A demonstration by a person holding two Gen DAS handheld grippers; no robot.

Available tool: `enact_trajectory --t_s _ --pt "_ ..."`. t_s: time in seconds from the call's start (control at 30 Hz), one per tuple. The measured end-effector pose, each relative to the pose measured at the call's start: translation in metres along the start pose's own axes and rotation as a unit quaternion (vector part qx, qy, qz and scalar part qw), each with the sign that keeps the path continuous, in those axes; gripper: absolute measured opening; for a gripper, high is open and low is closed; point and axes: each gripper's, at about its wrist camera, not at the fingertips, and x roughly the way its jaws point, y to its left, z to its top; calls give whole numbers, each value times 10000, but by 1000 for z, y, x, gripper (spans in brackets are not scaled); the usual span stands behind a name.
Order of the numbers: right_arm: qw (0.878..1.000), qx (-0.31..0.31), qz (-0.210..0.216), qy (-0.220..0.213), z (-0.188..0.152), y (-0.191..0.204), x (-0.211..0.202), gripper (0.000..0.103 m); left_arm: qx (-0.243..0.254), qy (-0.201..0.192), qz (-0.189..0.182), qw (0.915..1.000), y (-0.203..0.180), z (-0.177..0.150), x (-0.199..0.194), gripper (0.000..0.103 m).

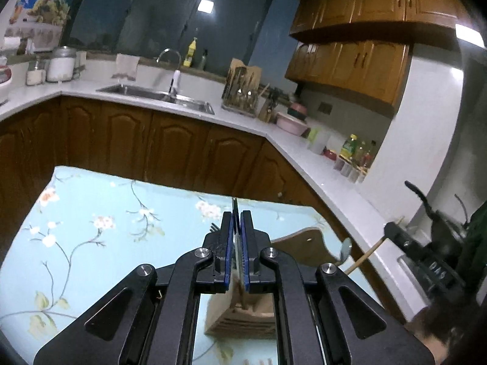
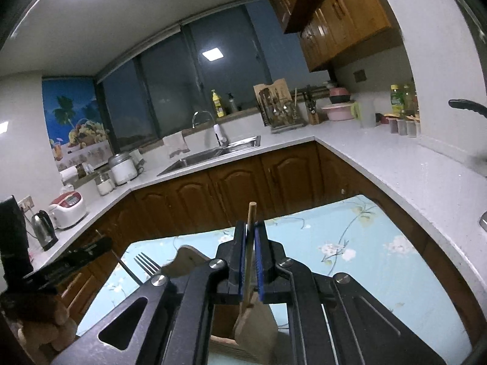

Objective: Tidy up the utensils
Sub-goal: 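Lift the metal chopstick with the left tool while the right tool carries the wooden chopstick to the holder, then open the left tool into the holder while the right tool releases its chopstick there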

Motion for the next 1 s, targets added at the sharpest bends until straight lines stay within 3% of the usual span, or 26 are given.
enact_trajectory --t_s 0.4,0.47,0.6,0.67,0.7,0.73,0.77,0.8,1.0 --pt "9998 75 32 207 7 -4 5 10 10 170 6 9999 -1 6 3 5" --pt "9996 123 56 232 6 -5 5 12 -52 226 -63 9997 0 8 1 14" --pt "9993 289 198 93 7 -8 -7 60 -109 131 -123 9998 1 9 -14 39" --pt "9990 382 249 -3 8 -12 -15 67 -109 44 -89 9999 1 8 -26 52" --pt "9987 435 249 -51 8 -13 -22 77 -111 2 -24 9999 1 7 -32 60" --pt "9985 484 248 -95 9 -15 -27 89 -138 -38 44 9999 3 6 -38 78" --pt "9981 532 278 -151 8 -17 -33 95 -203 -123 109 9997 5 3 -47 86" --pt "9975 596 309 -216 7 -19 -41 102 -244 -172 127 9995 8 2 -52 88" --pt "9961 792 316 -225 -16 -29 -77 103 -415 -44 337 9986 26 -29 -86 92"
